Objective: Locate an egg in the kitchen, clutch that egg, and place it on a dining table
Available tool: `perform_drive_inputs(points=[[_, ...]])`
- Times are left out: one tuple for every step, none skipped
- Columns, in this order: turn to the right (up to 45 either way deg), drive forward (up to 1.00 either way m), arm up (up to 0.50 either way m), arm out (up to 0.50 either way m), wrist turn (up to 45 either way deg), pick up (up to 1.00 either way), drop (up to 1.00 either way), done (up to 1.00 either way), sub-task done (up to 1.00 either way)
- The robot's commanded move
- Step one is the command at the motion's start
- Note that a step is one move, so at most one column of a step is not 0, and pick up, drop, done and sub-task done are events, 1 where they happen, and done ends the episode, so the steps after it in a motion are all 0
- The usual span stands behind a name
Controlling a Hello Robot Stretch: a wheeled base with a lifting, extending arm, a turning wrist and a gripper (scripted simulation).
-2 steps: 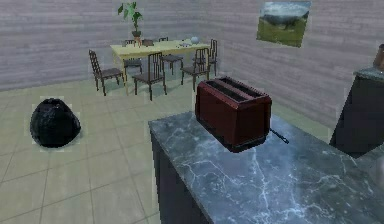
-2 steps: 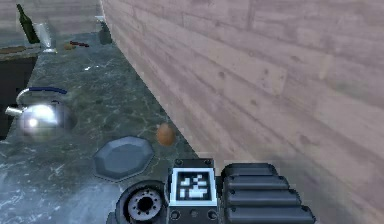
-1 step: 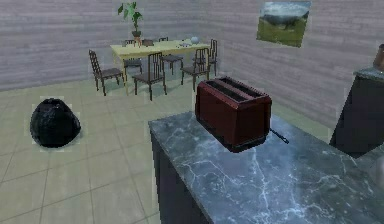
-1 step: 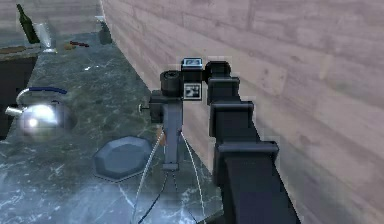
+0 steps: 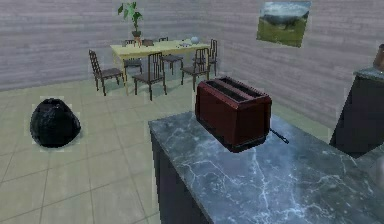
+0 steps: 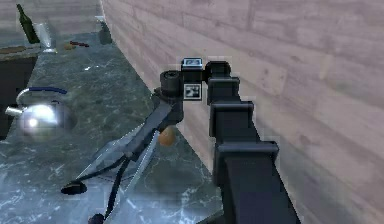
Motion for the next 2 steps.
perform_drive_inputs(points=[[0.0,0.0,0.0,0.0,45.0,0.0,0.0,0.0,0.0],[0.0,0.0,0.0,0.0,45.0,0.0,0.0,0.0,0.0]])
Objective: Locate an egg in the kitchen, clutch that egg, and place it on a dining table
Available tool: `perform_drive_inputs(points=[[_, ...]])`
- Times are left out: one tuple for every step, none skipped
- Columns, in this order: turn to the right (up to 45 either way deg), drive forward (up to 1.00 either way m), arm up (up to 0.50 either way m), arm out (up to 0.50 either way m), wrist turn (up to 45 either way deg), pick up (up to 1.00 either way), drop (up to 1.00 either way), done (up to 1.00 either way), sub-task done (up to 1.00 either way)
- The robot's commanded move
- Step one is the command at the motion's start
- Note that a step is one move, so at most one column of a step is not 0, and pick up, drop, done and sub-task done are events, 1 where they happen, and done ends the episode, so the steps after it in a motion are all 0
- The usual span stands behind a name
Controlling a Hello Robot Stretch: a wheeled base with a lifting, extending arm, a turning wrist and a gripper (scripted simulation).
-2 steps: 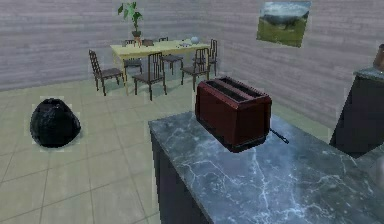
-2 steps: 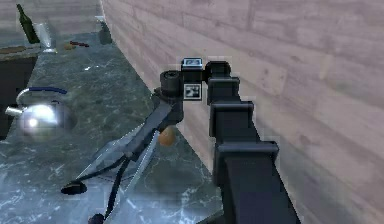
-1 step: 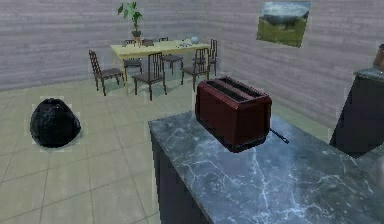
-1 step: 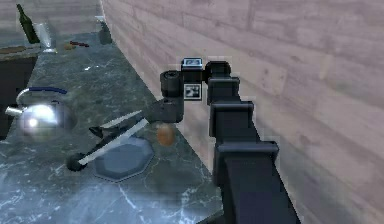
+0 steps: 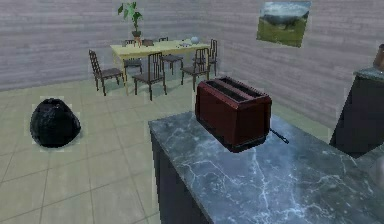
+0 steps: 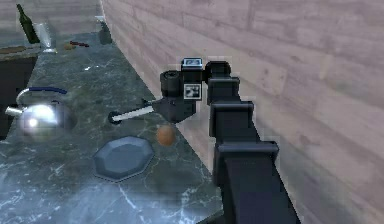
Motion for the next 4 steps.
perform_drive_inputs(points=[[0.0,0.0,0.0,0.0,27.0,0.0,0.0,0.0,0.0],[0.0,0.0,-0.12,0.0,0.0,0.0,0.0,0.0,0.0],[0.0,0.0,0.0,0.0,0.0,1.0,0.0,0.0,0.0],[0.0,0.0,0.1,0.0,0.0,0.0,0.0,0.0,0.0]])
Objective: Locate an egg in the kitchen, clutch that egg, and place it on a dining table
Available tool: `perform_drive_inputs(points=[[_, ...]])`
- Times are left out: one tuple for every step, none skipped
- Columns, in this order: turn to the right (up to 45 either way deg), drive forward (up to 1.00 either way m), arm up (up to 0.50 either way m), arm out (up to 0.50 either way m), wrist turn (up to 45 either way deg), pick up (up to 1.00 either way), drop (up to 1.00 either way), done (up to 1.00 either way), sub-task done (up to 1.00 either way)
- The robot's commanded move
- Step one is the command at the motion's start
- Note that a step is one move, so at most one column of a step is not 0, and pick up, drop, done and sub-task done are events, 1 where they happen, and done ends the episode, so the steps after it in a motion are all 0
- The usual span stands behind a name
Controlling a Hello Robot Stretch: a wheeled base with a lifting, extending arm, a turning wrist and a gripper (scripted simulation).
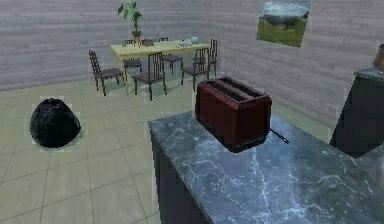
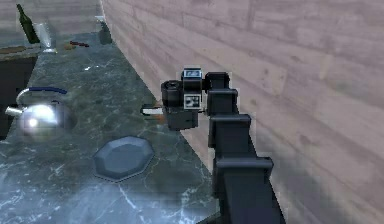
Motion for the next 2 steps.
perform_drive_inputs(points=[[0.0,0.0,0.02,0.0,0.0,0.0,0.0,0.0,0.0],[0.0,0.0,0.0,0.0,-45.0,0.0,0.0,0.0,0.0]])
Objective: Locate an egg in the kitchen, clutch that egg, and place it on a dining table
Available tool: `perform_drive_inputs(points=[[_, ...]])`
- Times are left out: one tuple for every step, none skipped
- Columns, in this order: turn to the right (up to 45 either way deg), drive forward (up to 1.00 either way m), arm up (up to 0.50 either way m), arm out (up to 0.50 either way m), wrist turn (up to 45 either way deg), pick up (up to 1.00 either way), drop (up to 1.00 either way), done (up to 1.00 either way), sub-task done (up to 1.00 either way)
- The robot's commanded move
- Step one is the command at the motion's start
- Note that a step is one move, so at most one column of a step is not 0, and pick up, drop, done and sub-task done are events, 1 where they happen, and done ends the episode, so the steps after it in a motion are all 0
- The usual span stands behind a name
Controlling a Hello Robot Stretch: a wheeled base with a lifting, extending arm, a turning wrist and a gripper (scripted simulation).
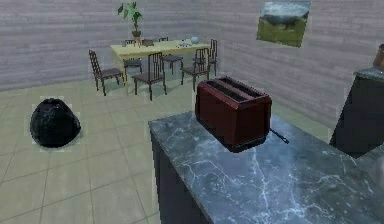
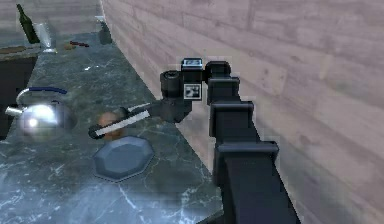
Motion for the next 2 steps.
perform_drive_inputs(points=[[0.0,0.0,0.0,0.0,-45.0,0.0,0.0,0.0,0.0],[0.0,0.0,0.0,0.0,-21.0,0.0,0.0,0.0,0.0]])
